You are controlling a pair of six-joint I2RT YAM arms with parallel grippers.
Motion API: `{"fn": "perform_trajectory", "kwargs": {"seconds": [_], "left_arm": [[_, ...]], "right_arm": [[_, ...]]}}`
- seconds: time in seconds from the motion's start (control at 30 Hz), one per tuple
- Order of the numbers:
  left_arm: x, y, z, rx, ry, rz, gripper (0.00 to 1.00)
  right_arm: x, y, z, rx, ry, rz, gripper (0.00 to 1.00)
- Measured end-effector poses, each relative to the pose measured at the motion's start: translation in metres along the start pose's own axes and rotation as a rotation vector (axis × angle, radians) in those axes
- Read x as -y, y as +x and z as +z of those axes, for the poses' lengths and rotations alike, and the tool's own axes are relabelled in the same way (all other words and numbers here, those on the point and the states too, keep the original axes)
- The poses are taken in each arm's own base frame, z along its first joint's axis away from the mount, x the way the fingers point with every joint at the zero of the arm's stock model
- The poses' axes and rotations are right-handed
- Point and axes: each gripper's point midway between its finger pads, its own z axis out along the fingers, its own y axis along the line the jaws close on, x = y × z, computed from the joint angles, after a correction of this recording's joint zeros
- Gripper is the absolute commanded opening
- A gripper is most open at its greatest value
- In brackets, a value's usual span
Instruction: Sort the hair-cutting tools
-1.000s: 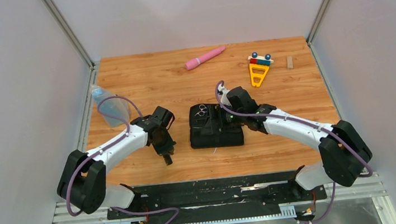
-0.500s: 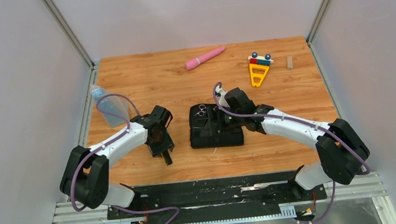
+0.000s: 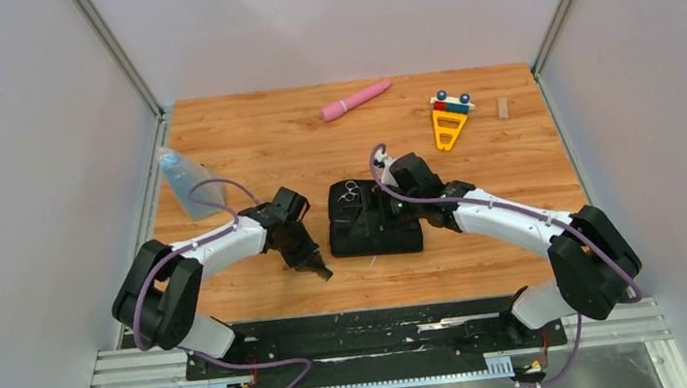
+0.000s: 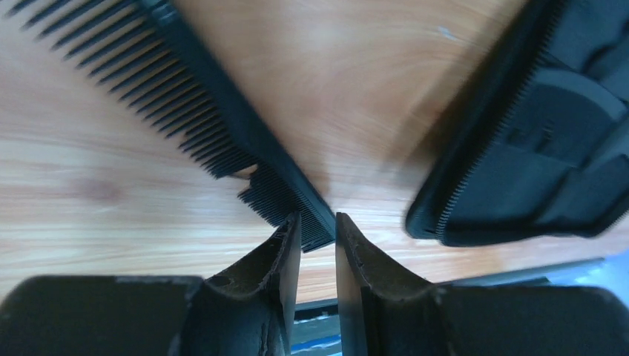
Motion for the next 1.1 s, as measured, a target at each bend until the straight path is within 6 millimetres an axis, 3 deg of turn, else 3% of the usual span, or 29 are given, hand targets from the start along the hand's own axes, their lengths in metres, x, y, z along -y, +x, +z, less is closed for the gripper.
{"fn": "perform_trajectory", "kwargs": {"seconds": [0.17,0.27,0.33,0.47,0.6,0.73,0.9,1.1], "left_arm": [[0.041,0.024,0.006,-0.03,0.138,-0.011,0.47],[0.059,0.033,0.003,-0.031,0.178,0.012,0.49],[0.069,0.028,-0.004,-0.003,0.198,0.022,0.5],[0.078,-0.004,-0.035,0.132,0.22,0.034,0.5],[0.057,-0.047,-0.063,0.266,0.179,0.02,0.48],[0.012,-0.079,-0.061,0.306,0.037,0.004,0.44],[-0.027,-0.091,-0.041,0.25,-0.101,0.026,0.4],[-0.045,-0.098,-0.026,0.203,-0.166,0.045,0.36]], "right_arm": [[0.009,0.001,-0.002,0.005,0.045,-0.011,0.76],[0.014,0.0,-0.007,0.015,0.078,-0.035,0.76],[0.015,-0.002,-0.011,0.024,0.088,-0.056,0.76],[0.014,-0.006,-0.016,0.041,0.088,-0.115,0.76],[0.01,-0.005,-0.017,0.022,0.084,-0.192,0.76],[-0.004,-0.009,-0.008,-0.021,0.092,-0.29,0.75],[-0.015,-0.006,0.019,-0.115,0.14,-0.404,0.74],[-0.018,0.025,0.045,-0.269,0.184,-0.495,0.74]]}}
